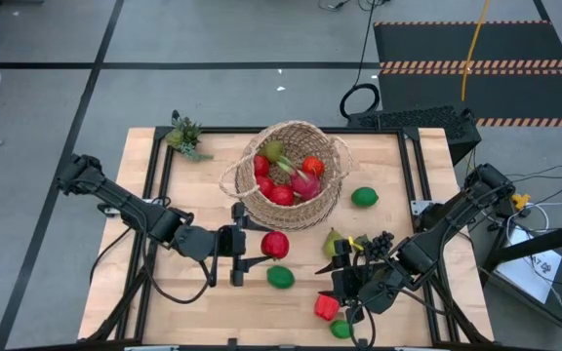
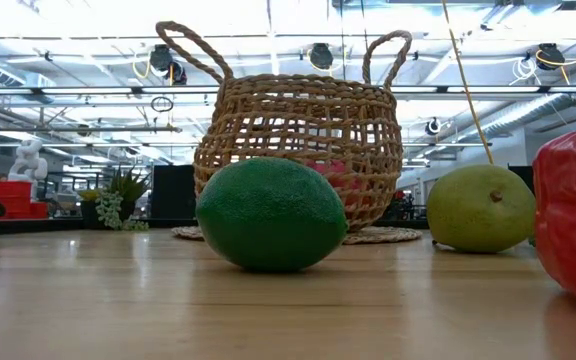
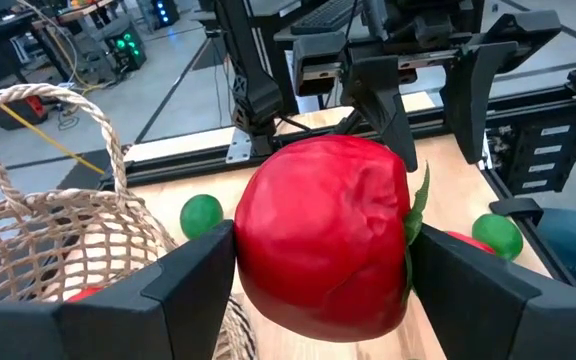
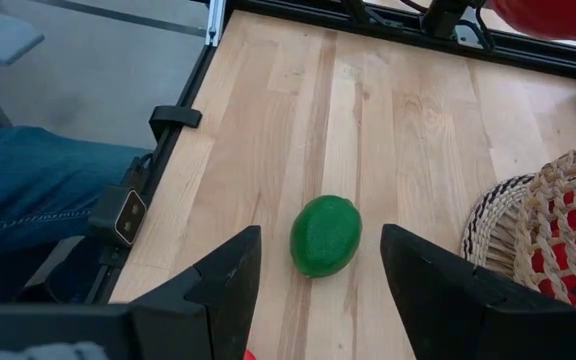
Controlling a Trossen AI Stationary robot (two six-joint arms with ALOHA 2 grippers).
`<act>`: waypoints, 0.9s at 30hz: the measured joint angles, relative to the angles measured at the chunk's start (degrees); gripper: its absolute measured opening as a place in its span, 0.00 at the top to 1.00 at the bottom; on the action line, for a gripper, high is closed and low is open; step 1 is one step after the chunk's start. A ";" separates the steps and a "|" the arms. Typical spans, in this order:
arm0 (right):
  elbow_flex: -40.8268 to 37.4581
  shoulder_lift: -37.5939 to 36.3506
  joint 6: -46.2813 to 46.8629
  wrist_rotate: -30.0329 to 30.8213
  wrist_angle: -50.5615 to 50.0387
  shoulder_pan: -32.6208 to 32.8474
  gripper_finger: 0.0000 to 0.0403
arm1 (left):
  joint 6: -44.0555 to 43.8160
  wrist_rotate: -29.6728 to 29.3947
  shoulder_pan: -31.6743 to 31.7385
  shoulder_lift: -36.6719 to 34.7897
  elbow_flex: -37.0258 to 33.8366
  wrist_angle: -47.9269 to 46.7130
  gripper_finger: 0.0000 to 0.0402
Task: Build produce basket
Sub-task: Put the red tomato into the basket
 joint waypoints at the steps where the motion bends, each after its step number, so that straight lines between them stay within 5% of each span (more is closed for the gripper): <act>1: 0.00 0.00 0.00 0.00 -0.02 0.00 0.50 | 0.00 0.00 -0.01 0.00 0.00 0.00 0.30; 10: 0.00 0.00 0.00 0.00 0.00 -0.01 0.50 | 0.32 -0.02 0.00 0.00 0.00 0.31 0.30; 17: 0.00 -0.13 -0.01 -0.01 -0.06 0.00 0.50 | 8.34 -0.28 1.06 0.04 0.00 11.84 0.30; 27: 0.02 -0.66 0.40 0.17 -0.02 0.03 0.50 | 14.19 -14.39 6.02 0.02 3.37 10.39 0.30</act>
